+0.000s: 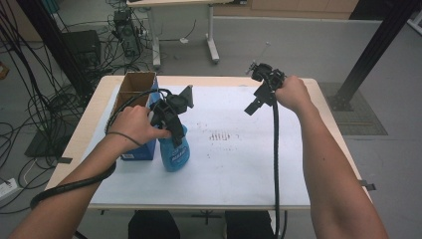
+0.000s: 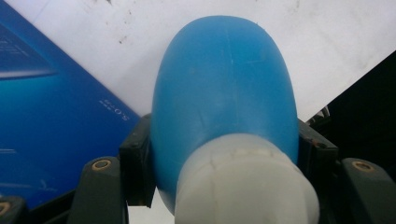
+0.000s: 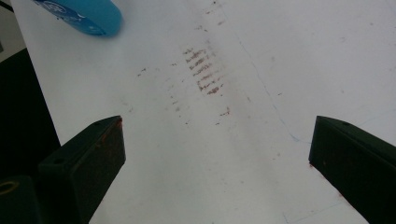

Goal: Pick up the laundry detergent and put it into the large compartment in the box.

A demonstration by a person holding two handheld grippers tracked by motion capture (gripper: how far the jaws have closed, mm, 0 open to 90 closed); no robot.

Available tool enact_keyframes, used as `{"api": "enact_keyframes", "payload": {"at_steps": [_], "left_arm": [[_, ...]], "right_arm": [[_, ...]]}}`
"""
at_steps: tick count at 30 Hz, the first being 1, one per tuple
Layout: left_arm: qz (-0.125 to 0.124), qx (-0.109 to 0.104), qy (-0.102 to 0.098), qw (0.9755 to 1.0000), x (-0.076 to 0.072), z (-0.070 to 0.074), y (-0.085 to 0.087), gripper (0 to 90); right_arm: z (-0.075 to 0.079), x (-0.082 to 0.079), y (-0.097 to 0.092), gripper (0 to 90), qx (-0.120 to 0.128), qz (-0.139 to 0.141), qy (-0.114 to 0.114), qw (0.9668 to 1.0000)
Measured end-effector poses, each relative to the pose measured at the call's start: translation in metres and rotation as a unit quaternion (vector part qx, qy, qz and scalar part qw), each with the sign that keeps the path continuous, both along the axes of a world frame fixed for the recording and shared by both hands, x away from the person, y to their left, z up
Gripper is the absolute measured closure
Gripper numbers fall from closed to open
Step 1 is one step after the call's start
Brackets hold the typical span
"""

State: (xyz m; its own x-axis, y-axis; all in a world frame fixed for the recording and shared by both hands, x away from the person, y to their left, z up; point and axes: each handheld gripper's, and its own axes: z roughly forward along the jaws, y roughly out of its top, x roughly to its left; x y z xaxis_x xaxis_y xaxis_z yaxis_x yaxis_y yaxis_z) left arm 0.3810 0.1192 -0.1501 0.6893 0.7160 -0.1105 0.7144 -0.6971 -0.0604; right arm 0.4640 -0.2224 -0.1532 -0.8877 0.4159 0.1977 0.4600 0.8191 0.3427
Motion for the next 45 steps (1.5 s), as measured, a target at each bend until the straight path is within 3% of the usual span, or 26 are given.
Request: {"api": "enact_keyframes", "payload": {"at_steps": [15, 45], "left_arm": [[0.005, -0.011, -0.023, 0.9997, -0.005, 0.045, -0.004, 37.8], [0.039, -0.031, -0.074, 0.9960, 0.003, 0.162, 0.002, 37.8]], "right_arm": [[0.003, -0.005, -0.001, 3.9, 0.008, 0.004, -0.007, 0.9999], [0.006, -0.009, -0.008, 3.9, 0.012, -0.003, -0.012, 0.9999]]}}
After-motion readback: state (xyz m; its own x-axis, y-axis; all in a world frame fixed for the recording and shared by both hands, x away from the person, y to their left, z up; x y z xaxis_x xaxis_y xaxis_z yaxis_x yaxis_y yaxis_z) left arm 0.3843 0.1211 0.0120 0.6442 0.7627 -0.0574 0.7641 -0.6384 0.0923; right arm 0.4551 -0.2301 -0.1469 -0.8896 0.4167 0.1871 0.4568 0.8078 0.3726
